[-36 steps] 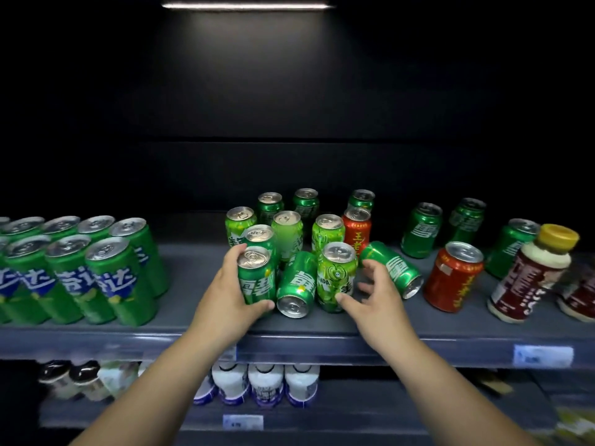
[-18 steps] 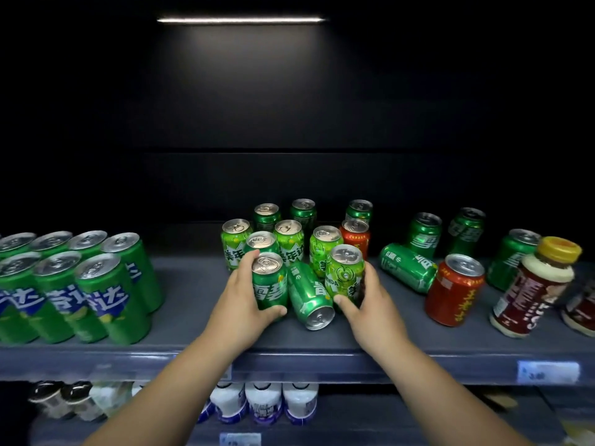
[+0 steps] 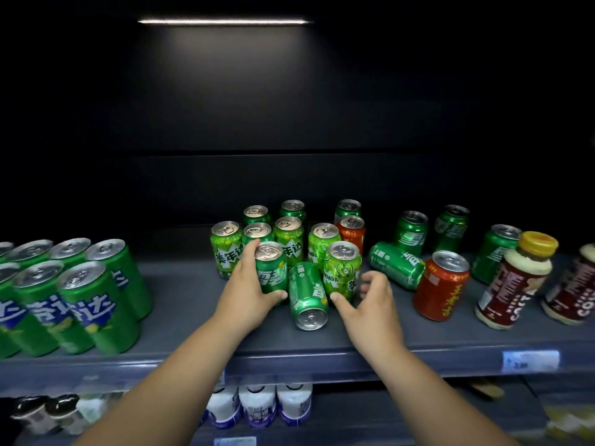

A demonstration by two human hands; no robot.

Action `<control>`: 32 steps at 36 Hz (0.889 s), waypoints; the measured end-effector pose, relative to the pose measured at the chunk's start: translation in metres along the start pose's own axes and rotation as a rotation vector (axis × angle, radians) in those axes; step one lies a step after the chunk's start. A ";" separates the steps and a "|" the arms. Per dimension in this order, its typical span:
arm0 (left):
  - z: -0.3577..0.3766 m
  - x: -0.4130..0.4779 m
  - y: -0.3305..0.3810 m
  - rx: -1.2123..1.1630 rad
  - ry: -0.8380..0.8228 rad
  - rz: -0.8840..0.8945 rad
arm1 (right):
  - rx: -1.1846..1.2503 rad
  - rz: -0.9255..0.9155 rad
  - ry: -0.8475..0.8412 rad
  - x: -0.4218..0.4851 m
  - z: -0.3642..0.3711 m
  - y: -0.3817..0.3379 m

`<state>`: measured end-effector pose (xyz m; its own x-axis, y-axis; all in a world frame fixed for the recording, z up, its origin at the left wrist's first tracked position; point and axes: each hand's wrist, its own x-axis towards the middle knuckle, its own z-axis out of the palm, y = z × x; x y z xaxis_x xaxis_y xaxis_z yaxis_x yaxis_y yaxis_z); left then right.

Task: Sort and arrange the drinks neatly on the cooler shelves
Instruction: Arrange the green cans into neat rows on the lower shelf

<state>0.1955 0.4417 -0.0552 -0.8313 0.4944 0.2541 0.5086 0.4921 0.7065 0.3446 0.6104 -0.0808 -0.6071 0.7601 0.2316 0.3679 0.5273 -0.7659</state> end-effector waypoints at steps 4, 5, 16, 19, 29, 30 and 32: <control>0.001 -0.001 -0.002 -0.003 0.007 0.011 | -0.081 -0.109 -0.005 -0.010 0.000 0.002; 0.001 -0.001 -0.002 -0.007 0.007 0.012 | -0.103 -0.135 -0.021 -0.012 0.000 0.002; -0.004 -0.018 -0.002 -0.030 0.015 0.033 | -0.264 -0.427 -0.308 -0.021 -0.009 -0.005; -0.009 -0.025 -0.004 -0.027 0.012 0.029 | -0.348 -0.536 -0.394 -0.022 -0.011 -0.007; -0.036 -0.044 -0.017 -0.011 0.060 -0.035 | -0.191 -0.611 -0.350 -0.015 0.014 -0.014; -0.039 -0.046 -0.020 -0.006 0.070 -0.038 | -0.193 -0.607 -0.350 -0.016 0.015 -0.018; -0.047 -0.050 -0.026 0.002 0.086 -0.056 | -0.211 -0.611 -0.362 -0.017 0.019 -0.026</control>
<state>0.2134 0.3706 -0.0550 -0.8745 0.4029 0.2700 0.4613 0.5188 0.7198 0.3326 0.5765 -0.0766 -0.9280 0.1538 0.3392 -0.0047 0.9058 -0.4236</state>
